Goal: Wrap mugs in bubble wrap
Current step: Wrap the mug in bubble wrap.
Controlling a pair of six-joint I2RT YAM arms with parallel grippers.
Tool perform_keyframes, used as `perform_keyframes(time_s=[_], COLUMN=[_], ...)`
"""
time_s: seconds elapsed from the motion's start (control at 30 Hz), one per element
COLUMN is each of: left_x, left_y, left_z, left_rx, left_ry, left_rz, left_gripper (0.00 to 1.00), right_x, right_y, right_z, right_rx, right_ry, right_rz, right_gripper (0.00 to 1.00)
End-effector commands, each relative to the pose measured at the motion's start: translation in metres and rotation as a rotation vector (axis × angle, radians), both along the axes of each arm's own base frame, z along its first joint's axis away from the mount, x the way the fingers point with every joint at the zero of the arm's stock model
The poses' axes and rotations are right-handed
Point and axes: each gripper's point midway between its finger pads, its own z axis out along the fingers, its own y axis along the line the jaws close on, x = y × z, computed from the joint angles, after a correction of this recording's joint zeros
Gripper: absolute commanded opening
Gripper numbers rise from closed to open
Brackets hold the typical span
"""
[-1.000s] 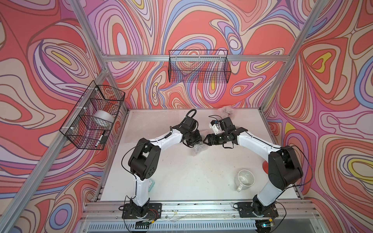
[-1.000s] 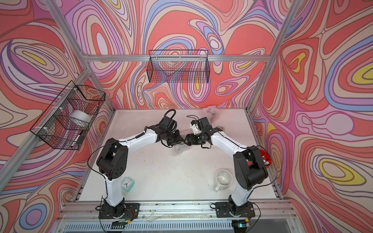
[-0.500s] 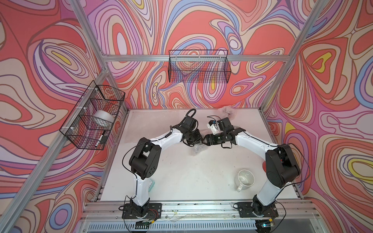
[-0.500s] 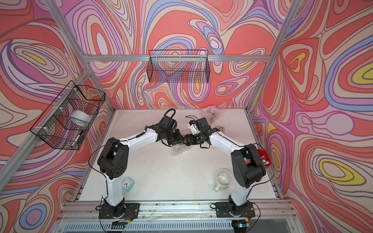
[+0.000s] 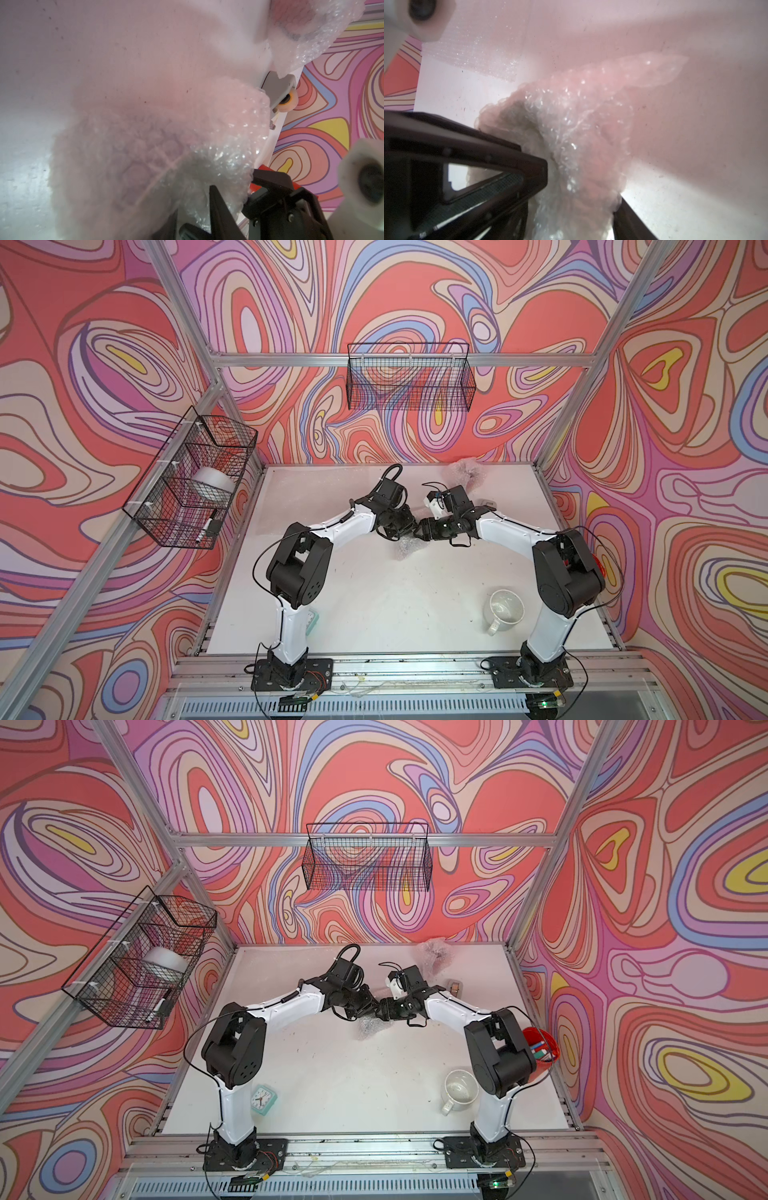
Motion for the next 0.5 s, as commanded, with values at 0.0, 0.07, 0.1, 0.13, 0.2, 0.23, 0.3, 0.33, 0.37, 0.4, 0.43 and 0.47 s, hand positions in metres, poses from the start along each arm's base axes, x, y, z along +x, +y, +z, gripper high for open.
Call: perform_keyframes(time_s=[0.0, 0.07, 0.1, 0.13, 0.2, 0.23, 0.3, 0.33, 0.37, 0.4, 0.43, 0.47], left_x=[-0.005, -0.003, -0.001, 0.001, 0.005, 0.01, 0.014, 0.015, 0.015, 0.015, 0.015, 0.016], left_y=[0.003, 0.003, 0.004, 0.005, 0.008, 0.009, 0.014, 0.017, 0.019, 0.023, 0.026, 0.029], left_z=[-0.022, -0.013, -0.008, -0.002, 0.013, 0.025, 0.046, 0.056, 0.063, 0.069, 0.074, 0.077], left_rx=[0.03, 0.009, 0.001, -0.015, -0.043, -0.065, -0.088, -0.096, -0.097, -0.097, -0.089, -0.083], left_ry=[0.047, 0.024, 0.011, -0.008, -0.048, -0.093, -0.156, -0.186, -0.21, -0.231, -0.248, -0.266], left_rz=[0.001, -0.001, -0.001, -0.003, -0.012, -0.019, -0.039, -0.055, -0.067, -0.084, -0.099, -0.109], left_gripper=[0.29, 0.28, 0.29, 0.29, 0.31, 0.32, 0.33, 0.34, 0.34, 0.35, 0.35, 0.35], right_x=[0.016, 0.016, 0.016, 0.015, 0.015, 0.014, 0.014, 0.013, 0.014, 0.014, 0.014, 0.014], right_y=[-0.012, -0.011, -0.01, -0.008, -0.008, -0.007, -0.006, -0.005, -0.004, -0.003, -0.003, -0.002], right_z=[-0.017, -0.019, -0.02, -0.022, -0.024, -0.025, -0.025, -0.025, -0.025, -0.025, -0.025, -0.024], right_rx=[-0.074, -0.07, -0.068, -0.066, -0.067, -0.067, -0.066, -0.065, -0.061, -0.061, -0.061, -0.06], right_ry=[-0.002, 0.013, 0.019, 0.027, 0.035, 0.043, 0.047, 0.05, 0.051, 0.051, 0.054, 0.055], right_rz=[-0.108, -0.105, -0.101, -0.096, -0.091, -0.084, -0.075, -0.07, -0.064, -0.06, -0.056, -0.051], right_gripper=[0.56, 0.55, 0.54, 0.54, 0.54, 0.54, 0.54, 0.54, 0.53, 0.53, 0.53, 0.53])
